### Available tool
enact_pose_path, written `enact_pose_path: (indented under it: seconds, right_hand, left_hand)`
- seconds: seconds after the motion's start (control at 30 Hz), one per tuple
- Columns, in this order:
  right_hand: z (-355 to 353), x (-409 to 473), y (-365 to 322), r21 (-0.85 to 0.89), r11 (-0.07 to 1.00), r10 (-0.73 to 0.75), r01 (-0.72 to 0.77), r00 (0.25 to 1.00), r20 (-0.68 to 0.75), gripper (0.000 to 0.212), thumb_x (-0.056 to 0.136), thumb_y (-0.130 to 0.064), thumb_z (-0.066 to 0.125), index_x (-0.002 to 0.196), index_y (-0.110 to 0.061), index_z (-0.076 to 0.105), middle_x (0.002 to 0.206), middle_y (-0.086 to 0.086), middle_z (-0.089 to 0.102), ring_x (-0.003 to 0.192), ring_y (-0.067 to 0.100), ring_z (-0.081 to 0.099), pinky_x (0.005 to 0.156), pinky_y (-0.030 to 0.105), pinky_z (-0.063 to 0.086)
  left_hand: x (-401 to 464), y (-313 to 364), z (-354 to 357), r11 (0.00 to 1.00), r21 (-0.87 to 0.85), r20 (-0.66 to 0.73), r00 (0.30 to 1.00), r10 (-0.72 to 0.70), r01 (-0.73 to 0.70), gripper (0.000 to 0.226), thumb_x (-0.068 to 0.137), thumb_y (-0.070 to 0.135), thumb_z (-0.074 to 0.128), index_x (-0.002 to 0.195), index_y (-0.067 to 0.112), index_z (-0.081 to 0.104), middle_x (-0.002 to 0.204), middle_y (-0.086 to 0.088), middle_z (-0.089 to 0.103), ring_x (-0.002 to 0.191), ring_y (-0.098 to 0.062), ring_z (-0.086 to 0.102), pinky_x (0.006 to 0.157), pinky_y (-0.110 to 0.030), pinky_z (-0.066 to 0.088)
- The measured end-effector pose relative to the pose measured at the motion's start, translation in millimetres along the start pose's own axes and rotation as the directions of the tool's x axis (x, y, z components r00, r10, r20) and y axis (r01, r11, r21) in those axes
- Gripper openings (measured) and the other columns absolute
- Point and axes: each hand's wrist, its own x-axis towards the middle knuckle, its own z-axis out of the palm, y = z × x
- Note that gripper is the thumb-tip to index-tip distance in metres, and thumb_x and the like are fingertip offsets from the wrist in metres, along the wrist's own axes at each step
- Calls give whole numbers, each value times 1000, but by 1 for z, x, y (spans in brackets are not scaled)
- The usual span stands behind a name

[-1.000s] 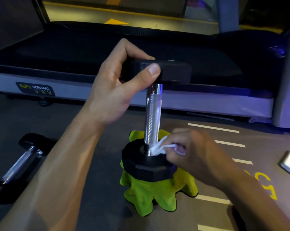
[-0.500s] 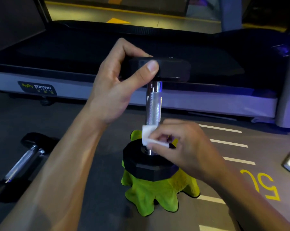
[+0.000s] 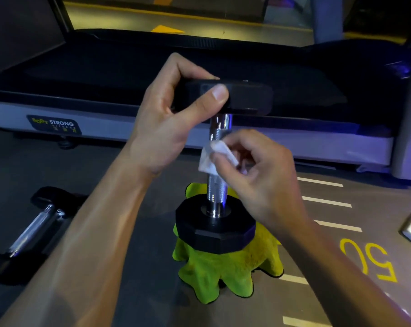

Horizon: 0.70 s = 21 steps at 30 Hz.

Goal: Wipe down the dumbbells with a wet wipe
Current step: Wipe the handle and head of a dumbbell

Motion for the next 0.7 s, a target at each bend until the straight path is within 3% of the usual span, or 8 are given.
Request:
enact_pose_path:
  seconds: [0.07, 0.2, 0.33, 0.47, 0.57, 0.7]
  right_hand:
    - [5, -3, 0, 5, 1000, 20, -20, 999, -38, 12, 88, -5, 74, 92, -14, 69, 80, -1, 56, 72, 12, 54, 64, 20, 39]
    - [4, -24, 7, 19, 998, 55, -57, 992, 115, 14, 86, -4, 79, 89, -15, 70, 78, -4, 54, 71, 12, 53, 63, 18, 37]
    - [-1, -2, 5, -6, 1000, 27, -27, 997, -74, 9, 94, -13, 75, 102, -16, 73, 97, -4, 60, 88, 7, 60, 73, 17, 42]
    - [11, -15, 0, 11, 999, 54, -53, 997, -57, 43, 87, -23, 84, 125, -14, 69, 118, 1, 56, 108, 11, 61, 85, 18, 49]
    - [17, -15, 6, 74, 996, 50, -41, 992, -116, 37, 87, -10, 83, 121, -16, 72, 112, 3, 56, 97, 11, 62, 78, 13, 47]
    - [12, 5, 5, 68, 995, 90, -72, 944, -318, 24, 91, -1, 74, 108, -17, 77, 102, 0, 55, 85, 0, 56, 71, 9, 40]
  left_hand:
    - [0, 0, 0, 1000, 3, 0, 1000, 0, 0, 21, 93, 33, 70, 104, 20, 56, 114, -30, 63, 96, -15, 59, 87, -30, 50]
    - [0, -3, -4, 1000, -13, -26, 1000, -9, 8, 20, 93, 34, 69, 102, 22, 56, 104, -23, 64, 94, -12, 58, 84, -27, 48]
    - [1, -3, -4, 1000, -9, -26, 1000, -14, 14, 18, 95, 32, 67, 102, 21, 55, 95, 7, 60, 88, 0, 56, 81, -18, 46]
    - [0, -6, -9, 1000, -21, -40, 999, -8, 7, 17, 95, 33, 67, 102, 22, 56, 98, 4, 62, 91, -4, 57, 83, -21, 47]
    - [-2, -7, -8, 1000, -24, -43, 999, -14, 13, 17, 95, 34, 67, 102, 23, 56, 99, 2, 62, 93, -7, 57, 84, -23, 48]
    - [-1, -6, -8, 1000, -18, -28, 1000, -7, 7, 17, 95, 34, 67, 102, 24, 56, 99, 2, 61, 93, -8, 57, 84, -24, 47]
